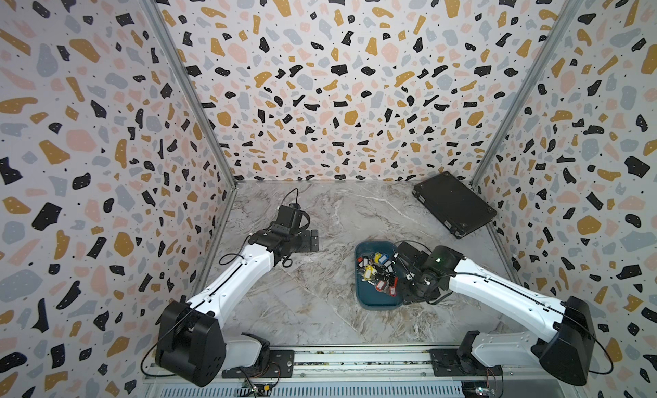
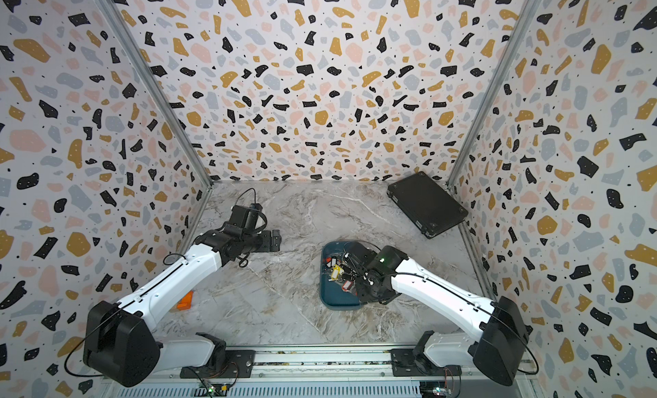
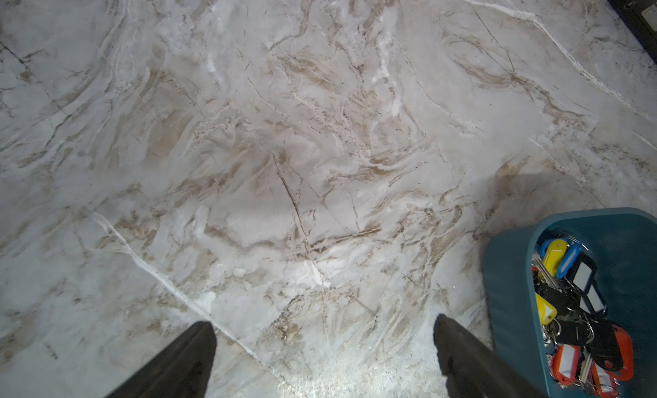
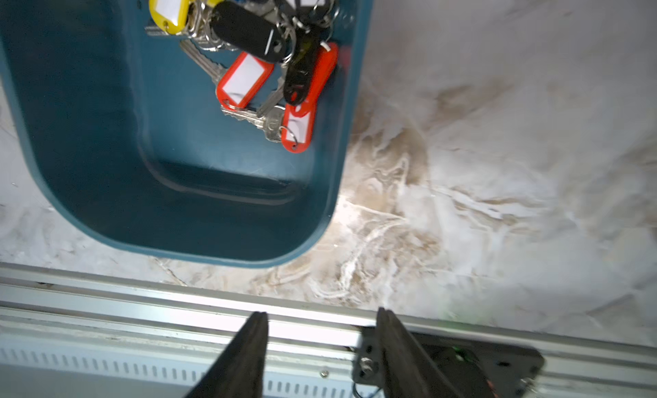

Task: Take the keys out of the storage box
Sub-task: Move the storage box to the center of the board.

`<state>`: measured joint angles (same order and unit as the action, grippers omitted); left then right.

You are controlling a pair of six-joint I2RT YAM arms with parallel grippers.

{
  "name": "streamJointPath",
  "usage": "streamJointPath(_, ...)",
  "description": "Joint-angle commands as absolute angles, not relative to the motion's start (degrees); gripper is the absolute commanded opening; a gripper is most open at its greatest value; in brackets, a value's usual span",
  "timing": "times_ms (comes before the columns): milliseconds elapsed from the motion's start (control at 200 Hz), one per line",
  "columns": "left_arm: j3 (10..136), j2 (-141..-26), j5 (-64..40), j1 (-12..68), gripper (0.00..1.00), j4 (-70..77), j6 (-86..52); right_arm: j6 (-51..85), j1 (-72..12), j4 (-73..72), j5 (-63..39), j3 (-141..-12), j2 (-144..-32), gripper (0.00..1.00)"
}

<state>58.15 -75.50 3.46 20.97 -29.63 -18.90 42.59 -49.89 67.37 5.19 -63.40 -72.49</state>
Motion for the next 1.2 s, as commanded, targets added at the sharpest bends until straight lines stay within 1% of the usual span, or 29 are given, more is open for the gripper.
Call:
streamJointPath(0, 60.69, -75.68, 2.59, 21.79, 1.0, -29.82, -19.04, 38.7, -49.99, 77.44, 13.65, -69.4, -72.36, 0.43)
streamJointPath(60, 60.97, -76.17, 2.5, 22.06, 1.0, -30.14, -18.95, 36.27, -49.89, 76.78, 13.89, -72.07, -74.64, 0.35)
streamJointPath(130, 61.24, -76.45, 2.42, 22.26, 0.99, -30.43, -18.73, 32.77, -49.93, 74.08, 12.04, -74.24, -78.88, 0.29)
streamJointPath(180, 61.26, -76.55, 2.67, 22.4, 1.0, -30.5, -18.65, 30.68, -49.93, 71.21, 10.19, -75.01, -81.93, 0.26)
streamJointPath(265, 61.2, -76.38, 3.12, 22.6, 1.0, -30.59, -18.55, 27.86, -50.01, 66.44, 5.98, -76.03, -86.94, 0.25)
streamJointPath(345, 61.09, -76.12, 3.25, 22.76, 0.99, -30.51, -18.51, 26.06, -49.96, 62.15, 1.85, -76.08, -90.57, 0.29)
streamJointPath(385, 61.01, -76.09, 3.33, 22.85, 1.0, -30.5, -18.49, 25.4, -49.93, 61.01, 0.13, -76.1, -91.93, 0.34)
streamJointPath(415, 61.0, -76.08, 3.42, 22.85, 1.0, -30.5, -18.47, 25.08, -49.95, 60.48, -0.63, -76.2, -93.07, 0.4)
streamJointPath(486, 61.04, -76.09, 3.44, 22.96, 1.0, -30.55, -18.52, 24.38, -50.0, 59.29, -2.62, -75.98, -94.99, 0.47)
streamJointPath(541, 61.08, -76.2, 3.49, 22.94, 1.0, -30.51, -18.51, 23.88, -50.01, 57.8, -3.46, -74.95, -95.44, 0.51)
streamJointPath(676, 61.26, -76.19, 3.6, 22.94, 1.0, -30.53, -18.37, 21.38, -49.94, 55.11, -4.29, -71.68, -96.49, 0.55)
streamJointPath(781, 61.26, -76.18, 3.68, 22.95, 1.0, -30.59, -18.33, 19.45, -50.01, 52.93, -4.26, -69.15, -96.68, 0.61)
streamJointPath(971, 61.26, -75.99, 4.21, 22.96, 1.0, -30.69, -18.26, 12.86, -49.83, 50.07, -3.86, -67.07, -96.93, 0.63)
streamJointPath(1196, 61.17, -75.92, 4.83, 22.94, 1.0, -30.62, -18.15, 6.33, -46.37, 45.41, -7.46, -65.74, -97.64, 0.59)
